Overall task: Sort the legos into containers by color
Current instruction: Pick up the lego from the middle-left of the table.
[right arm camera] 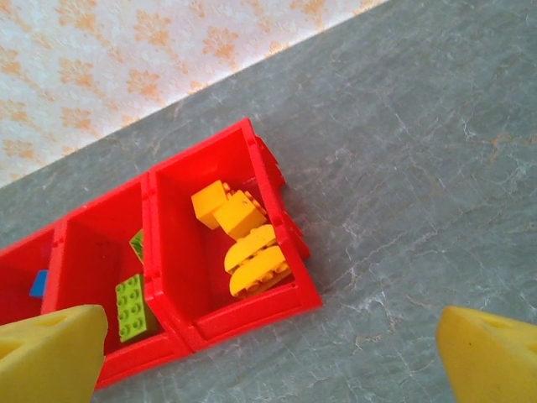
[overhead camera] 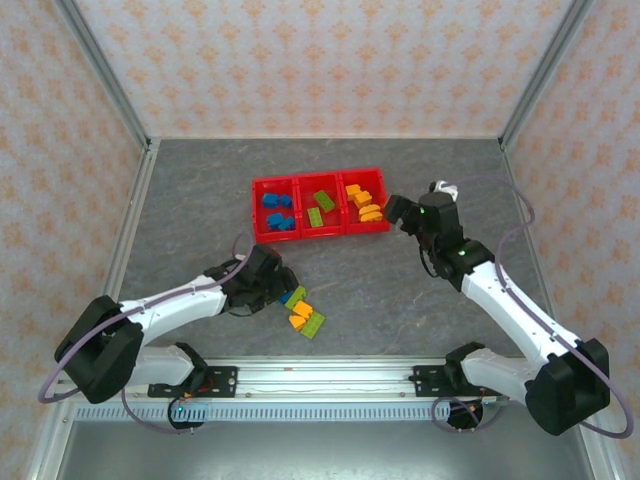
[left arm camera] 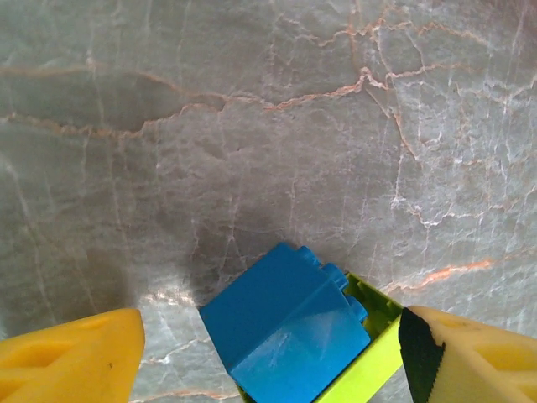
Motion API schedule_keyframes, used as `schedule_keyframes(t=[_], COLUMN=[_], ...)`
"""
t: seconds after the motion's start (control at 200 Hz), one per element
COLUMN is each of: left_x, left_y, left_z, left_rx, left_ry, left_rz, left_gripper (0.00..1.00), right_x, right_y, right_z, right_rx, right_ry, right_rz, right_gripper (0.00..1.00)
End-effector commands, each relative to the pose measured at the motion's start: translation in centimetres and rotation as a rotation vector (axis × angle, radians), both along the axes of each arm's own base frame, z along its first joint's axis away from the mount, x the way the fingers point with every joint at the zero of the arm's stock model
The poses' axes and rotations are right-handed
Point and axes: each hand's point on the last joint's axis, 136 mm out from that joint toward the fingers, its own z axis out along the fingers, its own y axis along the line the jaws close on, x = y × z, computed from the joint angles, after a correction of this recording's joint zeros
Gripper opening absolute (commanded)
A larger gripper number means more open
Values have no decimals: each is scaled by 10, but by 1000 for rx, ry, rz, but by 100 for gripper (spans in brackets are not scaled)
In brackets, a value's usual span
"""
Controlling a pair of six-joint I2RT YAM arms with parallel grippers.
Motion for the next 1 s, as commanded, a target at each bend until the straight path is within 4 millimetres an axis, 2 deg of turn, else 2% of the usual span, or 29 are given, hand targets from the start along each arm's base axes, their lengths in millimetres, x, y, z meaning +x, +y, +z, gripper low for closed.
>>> schedule_keyframes(t=[0.0,0.135,0.3,0.576,0.701,0.821,0.996], left_x=[13,12,12,17,20,22,24], left_y=[2,6,-8,-27,-34,-36,-41], left_z=[11,11,0,-6,-15,-21,-33], left_rx=[-74,-102,-148,-84,-53,-20,84], left_ry=[-54,-73,-40,-6,17,30,66], left_rz=[214,293,303,249,209,174,58], left_gripper=[81,77,72,70,65,59,52], right_x=[3,1,-8,-34,-44,-51,-53], right_y=[-4,-3,3,-14,-24,-31,-40], right_z=[2,-7,-23,-50,-63,-68,-65], right_rx=[-14,-25,24,95,139,164,146], right_ry=[-46,-38,-12,3,9,3,-12], right_rz=[-12,6,32,-46,-110,-148,-188], right_gripper=[100,100,100,100,100,100,100])
